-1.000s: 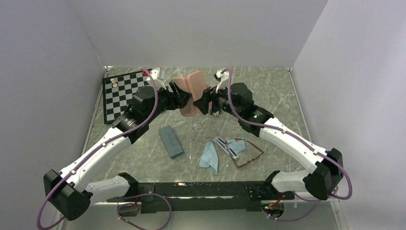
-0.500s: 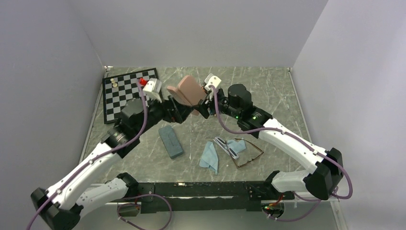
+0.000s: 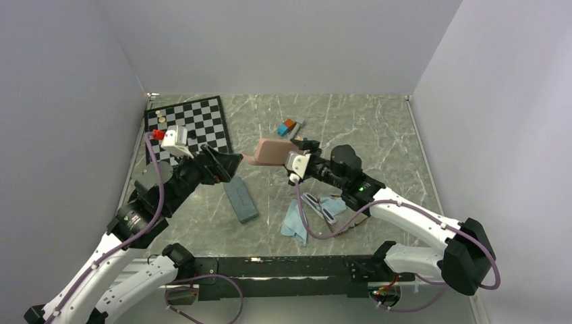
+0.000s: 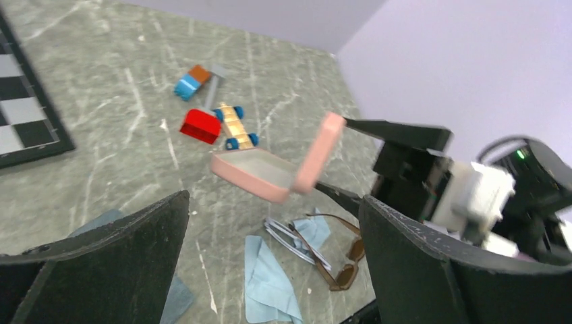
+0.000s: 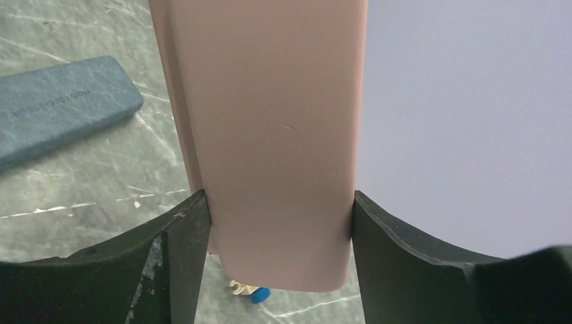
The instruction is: Organize the sunglasses
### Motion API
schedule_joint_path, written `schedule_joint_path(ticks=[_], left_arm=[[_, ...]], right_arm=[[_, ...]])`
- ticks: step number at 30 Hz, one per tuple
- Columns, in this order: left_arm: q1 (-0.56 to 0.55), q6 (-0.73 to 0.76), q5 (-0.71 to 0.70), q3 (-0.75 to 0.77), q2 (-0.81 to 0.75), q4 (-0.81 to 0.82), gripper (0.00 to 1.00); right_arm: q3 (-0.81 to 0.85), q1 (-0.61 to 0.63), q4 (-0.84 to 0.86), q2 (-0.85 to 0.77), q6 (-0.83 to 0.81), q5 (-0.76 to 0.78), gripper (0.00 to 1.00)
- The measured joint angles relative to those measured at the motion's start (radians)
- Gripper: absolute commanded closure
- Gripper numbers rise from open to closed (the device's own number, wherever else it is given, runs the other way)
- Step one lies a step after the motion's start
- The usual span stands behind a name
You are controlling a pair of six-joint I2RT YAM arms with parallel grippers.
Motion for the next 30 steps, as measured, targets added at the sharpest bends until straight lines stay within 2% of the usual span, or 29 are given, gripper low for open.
schedule_joint_path(ticks=[4, 8, 12, 18, 21, 22, 25, 27, 29, 30], left_arm=[[0.041, -0.046, -0.047, 0.068, 0.066, -0.085, 0.01], [0.145, -0.086, 0.019, 0.097, 0.168, -0.136, 0.01], [0.262, -0.126, 0.226, 0.083, 0.269, -0.093, 0.01], [0.34, -0.21, 0.555, -0.022, 0.341, 0.061, 0.12], [0.354, -0.247, 0.659, -0.054, 0.364, 0.12, 0.27], [0.354, -0.255, 0.681, -0.057, 0.366, 0.132, 0.36], [0.354, -0.278, 0.738, -0.059, 0.372, 0.164, 0.78], [0.358, -0.295, 0.75, -0.058, 0.374, 0.19, 0.99], [0.364, -0.306, 0.756, -0.058, 0.38, 0.21, 1.0], [0.365, -0.306, 0.753, -0.059, 0.384, 0.209, 1.0]], right_arm=[[-0.052, 0.0, 0.075, -0.04, -0.084, -0.032, 1.0], [-0.059, 0.003, 0.127, -0.08, -0.116, -0.065, 1.0], [-0.085, 0.02, 0.176, -0.117, -0.14, -0.097, 1.0], [-0.115, 0.067, 0.211, -0.112, -0.206, -0.076, 1.0], [-0.127, 0.087, 0.235, -0.098, -0.238, -0.048, 1.0], [-0.134, 0.095, 0.257, -0.092, -0.253, -0.034, 1.0], [-0.154, 0.122, 0.32, -0.066, -0.301, 0.009, 1.0], [-0.159, 0.138, 0.328, -0.05, -0.33, 0.024, 1.0], [-0.164, 0.154, 0.325, -0.033, -0.348, 0.036, 0.81], [-0.164, 0.155, 0.328, -0.028, -0.344, 0.045, 0.56]])
